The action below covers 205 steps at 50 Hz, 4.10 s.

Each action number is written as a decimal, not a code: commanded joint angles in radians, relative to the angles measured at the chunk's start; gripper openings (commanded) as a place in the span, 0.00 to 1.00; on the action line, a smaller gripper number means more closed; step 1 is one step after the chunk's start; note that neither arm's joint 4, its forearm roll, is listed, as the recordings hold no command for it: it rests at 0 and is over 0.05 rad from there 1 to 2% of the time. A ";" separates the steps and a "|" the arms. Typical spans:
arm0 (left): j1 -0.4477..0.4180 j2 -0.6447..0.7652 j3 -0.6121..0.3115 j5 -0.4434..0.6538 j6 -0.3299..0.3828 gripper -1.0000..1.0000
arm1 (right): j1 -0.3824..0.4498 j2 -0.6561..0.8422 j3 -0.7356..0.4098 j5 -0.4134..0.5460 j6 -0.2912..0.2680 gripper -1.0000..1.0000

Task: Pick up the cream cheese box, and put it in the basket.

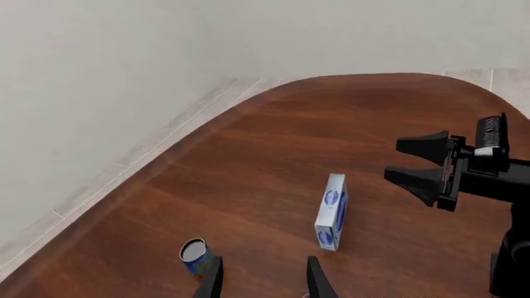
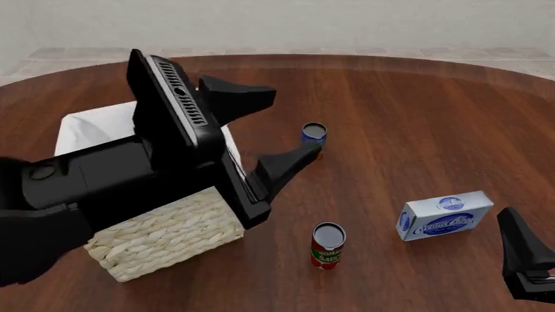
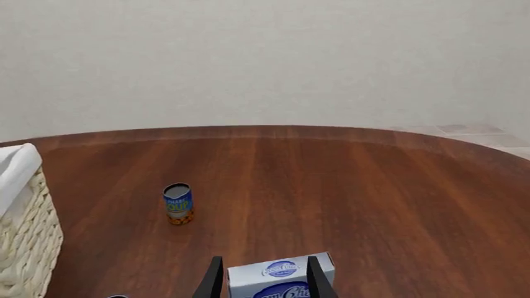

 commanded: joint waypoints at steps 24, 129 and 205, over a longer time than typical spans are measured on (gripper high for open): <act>-0.042 0.160 -0.101 0.086 0.006 1.00 | 0.002 0.000 0.000 0.000 -0.003 1.00; -0.148 0.509 -0.351 0.239 0.036 1.00 | -0.008 0.000 0.000 -0.001 0.021 1.00; -0.165 0.699 -0.458 0.225 0.021 1.00 | -0.009 0.000 0.000 -0.003 0.032 1.00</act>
